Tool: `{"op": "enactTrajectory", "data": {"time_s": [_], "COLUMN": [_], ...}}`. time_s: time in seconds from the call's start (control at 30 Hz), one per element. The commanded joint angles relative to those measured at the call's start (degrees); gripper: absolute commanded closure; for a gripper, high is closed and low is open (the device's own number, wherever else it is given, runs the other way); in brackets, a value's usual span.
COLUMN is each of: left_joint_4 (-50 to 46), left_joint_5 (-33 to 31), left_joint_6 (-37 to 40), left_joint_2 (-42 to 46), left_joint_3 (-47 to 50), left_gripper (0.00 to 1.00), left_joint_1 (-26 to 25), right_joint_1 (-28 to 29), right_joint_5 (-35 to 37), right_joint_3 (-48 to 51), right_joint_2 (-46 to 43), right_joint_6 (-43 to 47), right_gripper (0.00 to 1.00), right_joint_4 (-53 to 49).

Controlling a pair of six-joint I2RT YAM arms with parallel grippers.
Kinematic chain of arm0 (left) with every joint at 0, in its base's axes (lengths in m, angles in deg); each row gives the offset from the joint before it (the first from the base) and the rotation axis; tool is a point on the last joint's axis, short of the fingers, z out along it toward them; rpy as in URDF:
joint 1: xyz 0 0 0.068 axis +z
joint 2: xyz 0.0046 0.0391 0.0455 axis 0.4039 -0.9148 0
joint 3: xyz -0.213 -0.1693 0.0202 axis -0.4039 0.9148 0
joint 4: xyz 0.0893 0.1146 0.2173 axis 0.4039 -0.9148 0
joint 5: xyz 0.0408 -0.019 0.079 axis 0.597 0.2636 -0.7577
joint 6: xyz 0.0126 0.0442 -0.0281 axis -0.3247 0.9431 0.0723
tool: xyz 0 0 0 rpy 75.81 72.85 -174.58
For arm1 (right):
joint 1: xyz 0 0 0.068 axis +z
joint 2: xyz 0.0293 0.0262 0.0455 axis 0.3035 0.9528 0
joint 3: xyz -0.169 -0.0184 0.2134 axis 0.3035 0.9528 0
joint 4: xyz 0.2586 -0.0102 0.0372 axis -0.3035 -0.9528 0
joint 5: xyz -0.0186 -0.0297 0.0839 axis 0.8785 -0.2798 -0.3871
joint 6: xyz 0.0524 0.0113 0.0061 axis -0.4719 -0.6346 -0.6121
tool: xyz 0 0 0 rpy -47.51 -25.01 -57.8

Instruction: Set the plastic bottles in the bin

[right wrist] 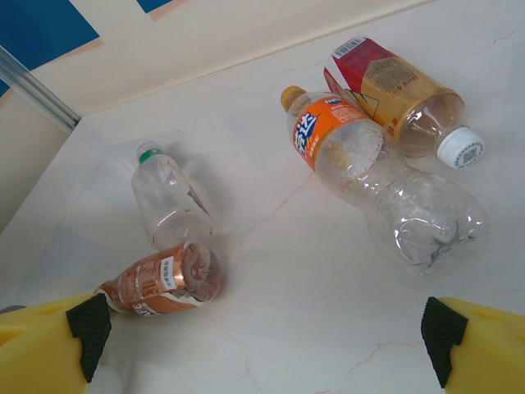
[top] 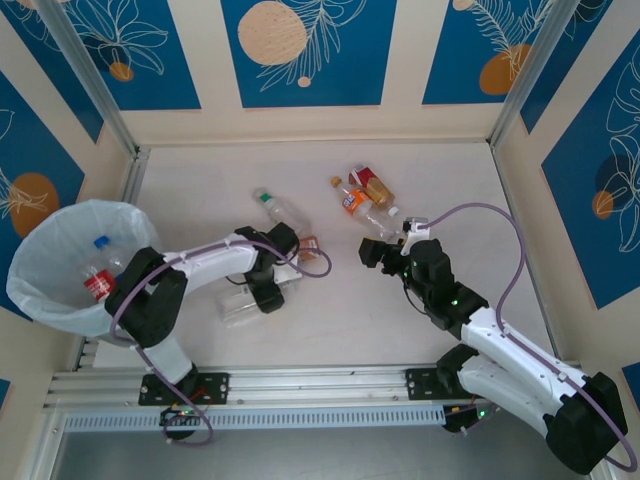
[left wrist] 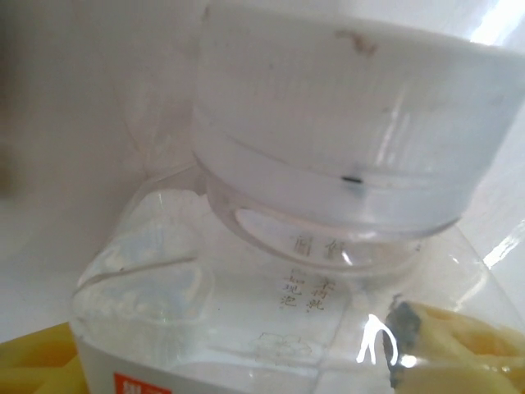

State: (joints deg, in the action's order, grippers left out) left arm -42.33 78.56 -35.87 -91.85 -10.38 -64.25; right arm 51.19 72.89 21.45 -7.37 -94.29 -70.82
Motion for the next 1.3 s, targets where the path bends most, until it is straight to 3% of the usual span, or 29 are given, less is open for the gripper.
{"op": "enactTrajectory", "data": {"time_s": [0.0,0.27,0.47,0.73,0.8,1.0,1.27], "left_joint_4": [1.6,2.1,3.3,6.4,6.9,9.1,15.2], "left_joint_5": [2.3,4.0,4.1,6.0,6.8,7.5,8.8], "left_joint_6": [-0.7,-1.5,-2.4,-3.3,-3.5,-4.9,-6.7], "left_joint_2": [2.9,5.1,6.5,10.5,11.5,15.0,21.8], "left_joint_3": [-0.7,-1.6,-2.1,-1.9,-1.7,-1.1,0.8], "left_gripper": [0.37,0.46,0.59,0.86,1.0,1.0,1.0], "left_joint_1": [-0.4,-0.5,-0.5,-0.5,-0.4,-0.4,0.1], "right_joint_1": [-0.3,-0.4,-0.3,-0.4,-0.5,-0.5,-0.2], "right_joint_5": [1.5,0.9,-0.4,-0.8,-0.9,-2.4,-13.8], "right_joint_3": [0.6,0.6,1.0,0.8,0.8,1.0,1.6], "right_joint_2": [-0.9,-0.9,-0.8,-0.6,-0.5,-0.4,0.1], "right_joint_6": [-1.1,-0.9,-0.4,-0.6,-0.6,0.6,4.6], "right_gripper": [0.0,0.0,0.01,0.0,0.0,0.01,0.0], "right_joint_4": [0.1,0.2,1.4,1.8,2.0,3.0,9.7]}}
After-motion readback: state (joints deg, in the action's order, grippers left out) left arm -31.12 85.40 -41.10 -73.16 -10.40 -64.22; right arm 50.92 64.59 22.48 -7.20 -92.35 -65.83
